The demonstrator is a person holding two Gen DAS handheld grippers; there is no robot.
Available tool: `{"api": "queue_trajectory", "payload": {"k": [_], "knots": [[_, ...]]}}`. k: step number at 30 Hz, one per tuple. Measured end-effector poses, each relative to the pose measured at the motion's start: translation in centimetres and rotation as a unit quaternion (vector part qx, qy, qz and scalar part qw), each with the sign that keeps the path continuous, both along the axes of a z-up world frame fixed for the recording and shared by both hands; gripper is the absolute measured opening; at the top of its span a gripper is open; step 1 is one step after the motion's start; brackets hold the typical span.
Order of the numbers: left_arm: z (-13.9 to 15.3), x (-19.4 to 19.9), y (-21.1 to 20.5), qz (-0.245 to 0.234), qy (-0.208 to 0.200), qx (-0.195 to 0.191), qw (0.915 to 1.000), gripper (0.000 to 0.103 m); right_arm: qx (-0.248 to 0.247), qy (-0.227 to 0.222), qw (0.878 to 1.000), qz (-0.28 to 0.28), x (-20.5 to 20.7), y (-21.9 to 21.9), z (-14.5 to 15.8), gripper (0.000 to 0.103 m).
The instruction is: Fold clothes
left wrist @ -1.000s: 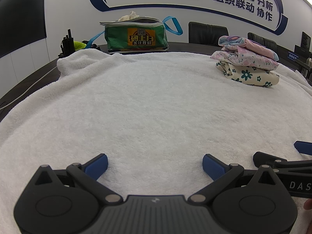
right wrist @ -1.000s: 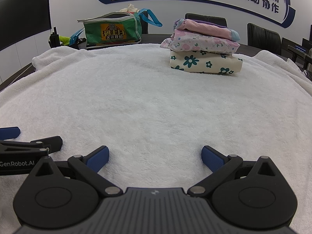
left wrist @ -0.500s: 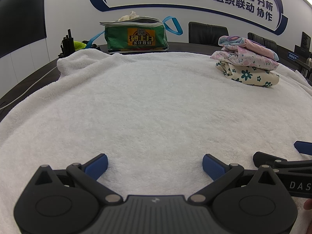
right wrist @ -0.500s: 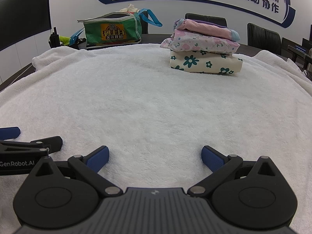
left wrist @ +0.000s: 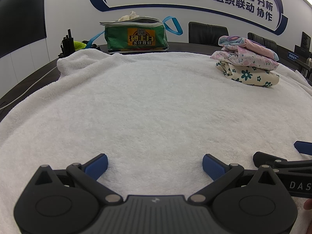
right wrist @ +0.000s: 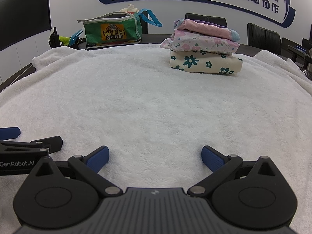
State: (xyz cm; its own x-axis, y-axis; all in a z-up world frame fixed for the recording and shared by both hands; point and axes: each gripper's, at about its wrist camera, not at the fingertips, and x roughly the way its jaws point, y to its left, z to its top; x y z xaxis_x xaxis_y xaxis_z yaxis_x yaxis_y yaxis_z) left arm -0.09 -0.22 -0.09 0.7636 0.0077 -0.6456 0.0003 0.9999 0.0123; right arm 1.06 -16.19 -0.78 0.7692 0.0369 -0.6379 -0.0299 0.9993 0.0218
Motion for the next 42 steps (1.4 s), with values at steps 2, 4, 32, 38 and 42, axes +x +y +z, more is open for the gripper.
{"api": "queue_trajectory", "payload": {"k": [2,4,32,38,42], "knots": [[0.00,0.00,0.00,0.000,0.000,0.000,1.0000,0.103,0.000,0.000,1.000,0.000,0.01,0.02,0.00,0.103],[0.00,0.00,0.00,0.000,0.000,0.000,1.0000,0.103,0.000,0.000,1.000,0.000,-0.01,-0.01,0.01,0.103],[-0.01,0.01,0.00,0.000,0.000,0.000,1.0000,0.103,0.003,-0.001,1.000,0.000,0.00,-0.10,0.06,0.103],[-0.01,0.01,0.00,0.000,0.000,0.000,1.0000,0.103,0.007,-0.002,1.000,0.000,0.02,-0.25,0.09,0.103],[-0.01,0.01,0.00,0.000,0.000,0.000,1.0000,0.103,-0.003,0.001,1.000,0.000,0.13,0.03,0.03,0.103]]}}
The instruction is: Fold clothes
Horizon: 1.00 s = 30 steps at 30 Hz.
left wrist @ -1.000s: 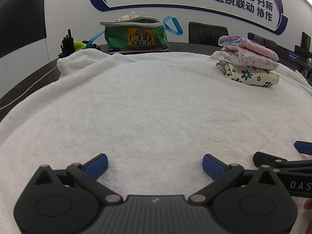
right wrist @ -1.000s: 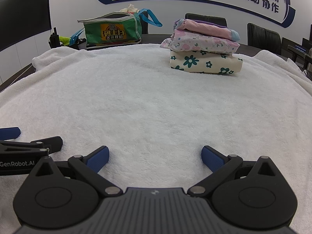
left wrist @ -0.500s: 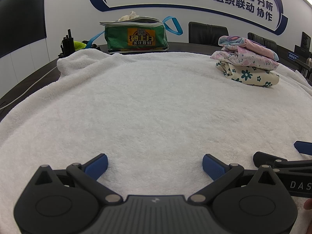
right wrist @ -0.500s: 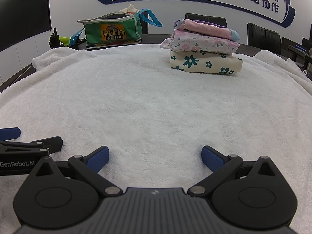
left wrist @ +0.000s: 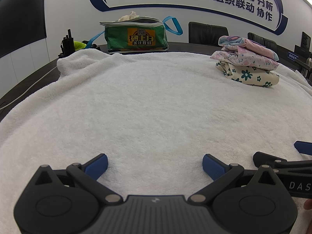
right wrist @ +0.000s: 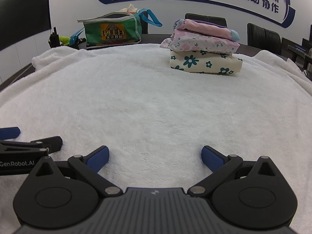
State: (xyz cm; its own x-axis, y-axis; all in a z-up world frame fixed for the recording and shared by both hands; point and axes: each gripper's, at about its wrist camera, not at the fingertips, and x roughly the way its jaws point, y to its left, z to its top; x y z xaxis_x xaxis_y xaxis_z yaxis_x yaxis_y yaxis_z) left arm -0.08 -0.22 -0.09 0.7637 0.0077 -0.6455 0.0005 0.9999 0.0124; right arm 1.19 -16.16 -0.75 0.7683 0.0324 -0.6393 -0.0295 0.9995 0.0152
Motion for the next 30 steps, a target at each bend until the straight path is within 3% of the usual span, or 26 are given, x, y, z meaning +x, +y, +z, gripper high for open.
{"api": "queue_trajectory", "payload": {"k": [23,30], "knots": [[0.0,0.0,-0.1,-0.001,0.000,0.001,1.0000,0.103,0.000,0.000,1.000,0.000,-0.1,0.0,0.0,0.103],[1.8,-0.4,0.0,-0.003,-0.009,0.021,0.9997,0.100,0.002,0.001,1.000,0.001,-0.2,-0.1,0.1,0.103]]}}
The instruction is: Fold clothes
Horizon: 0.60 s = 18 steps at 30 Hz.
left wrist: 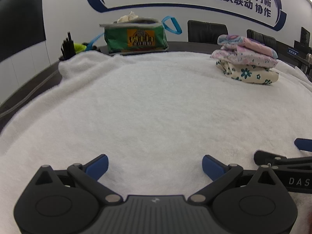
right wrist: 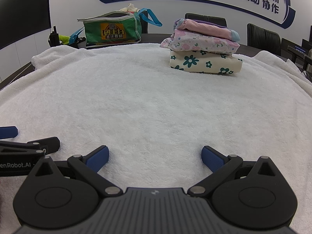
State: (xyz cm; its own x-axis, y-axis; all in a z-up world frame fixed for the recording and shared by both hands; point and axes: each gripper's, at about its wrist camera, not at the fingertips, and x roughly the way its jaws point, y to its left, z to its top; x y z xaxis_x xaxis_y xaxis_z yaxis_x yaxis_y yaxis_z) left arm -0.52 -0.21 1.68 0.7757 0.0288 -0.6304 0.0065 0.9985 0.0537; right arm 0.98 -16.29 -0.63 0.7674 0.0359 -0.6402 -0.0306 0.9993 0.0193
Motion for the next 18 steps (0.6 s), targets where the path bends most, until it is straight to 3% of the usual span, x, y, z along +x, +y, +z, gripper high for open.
{"api": "queue_trajectory", "payload": {"k": [3,4,7,10,13,17,18], "knots": [[3.7,-0.1,0.1,-0.006,-0.067,-0.017,0.9976,0.103,0.019,-0.012,1.000,0.013,-0.3,-1.1,1.9,0.103],[4.7,0.5,-0.1,-0.017,-0.071,-0.027,0.9969,0.103,0.026,-0.025,0.999,0.017,-0.3,-1.7,2.8,0.103],[6.9,4.5,-1.5,-0.056,-0.035,-0.057,0.9962,0.103,0.042,-0.055,0.998,0.010,1.0,-4.6,5.8,0.103],[7.5,10.1,-3.7,-0.082,0.016,-0.064,0.9944,0.103,0.080,-0.043,0.996,-0.001,4.6,-8.6,7.3,0.103],[7.2,14.6,-5.3,-0.114,0.040,-0.082,0.9893,0.103,0.141,-0.019,0.990,-0.023,9.3,-13.3,7.8,0.103],[4.4,18.0,-7.7,-0.162,-0.015,-0.088,0.9827,0.098,0.161,-0.035,0.985,-0.048,14.6,-17.6,6.6,0.103],[3.7,18.6,-8.3,-0.169,-0.024,-0.086,0.9816,0.092,0.166,-0.034,0.984,-0.046,15.7,-18.1,5.9,0.103]]}}
